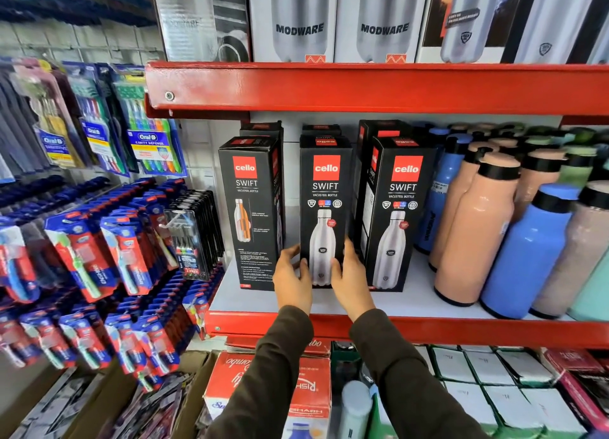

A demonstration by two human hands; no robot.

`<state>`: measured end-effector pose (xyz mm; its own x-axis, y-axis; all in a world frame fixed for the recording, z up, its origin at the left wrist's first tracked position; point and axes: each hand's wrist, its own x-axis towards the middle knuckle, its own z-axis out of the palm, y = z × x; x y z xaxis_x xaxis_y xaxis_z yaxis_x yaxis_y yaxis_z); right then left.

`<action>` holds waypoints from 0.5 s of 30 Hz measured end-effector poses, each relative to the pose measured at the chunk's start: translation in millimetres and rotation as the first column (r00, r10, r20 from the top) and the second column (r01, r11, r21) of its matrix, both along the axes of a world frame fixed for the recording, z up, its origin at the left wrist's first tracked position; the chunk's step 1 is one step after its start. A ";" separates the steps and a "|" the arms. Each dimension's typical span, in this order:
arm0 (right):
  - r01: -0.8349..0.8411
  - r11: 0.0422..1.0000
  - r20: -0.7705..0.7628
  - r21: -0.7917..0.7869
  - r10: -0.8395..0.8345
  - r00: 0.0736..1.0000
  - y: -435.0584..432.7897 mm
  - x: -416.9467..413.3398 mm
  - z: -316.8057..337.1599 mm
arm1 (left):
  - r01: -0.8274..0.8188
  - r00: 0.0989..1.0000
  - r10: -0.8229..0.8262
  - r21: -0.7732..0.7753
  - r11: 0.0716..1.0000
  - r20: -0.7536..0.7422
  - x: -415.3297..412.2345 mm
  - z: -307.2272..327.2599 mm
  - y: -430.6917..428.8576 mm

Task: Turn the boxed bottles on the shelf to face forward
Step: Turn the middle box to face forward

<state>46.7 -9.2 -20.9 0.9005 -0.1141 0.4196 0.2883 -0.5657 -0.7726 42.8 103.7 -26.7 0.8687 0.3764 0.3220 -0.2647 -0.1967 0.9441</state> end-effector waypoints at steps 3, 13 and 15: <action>0.025 1.000 -0.010 0.012 -0.024 1.000 0.0 -0.7 -2.5 | 0.004 1.000 -0.004 -0.001 1.000 0.000 -0.5 -0.6 -0.7; 0.072 0.979 0.089 0.190 -0.091 0.992 3.9 -21.8 -9.3 | 0.054 0.998 -0.055 0.006 0.999 0.040 -14.0 0.5 0.0; 0.094 0.969 0.138 0.228 -0.128 0.982 6.1 -28.3 -9.3 | 0.055 0.996 -0.055 -0.002 0.998 0.076 -19.6 0.2 2.7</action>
<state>18.4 -3.2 -30.2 0.8050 -0.3146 0.5030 0.3560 -0.4220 -0.8338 23.2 106.4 -26.4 0.8614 0.3300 0.3861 -0.3455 -0.1764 0.9217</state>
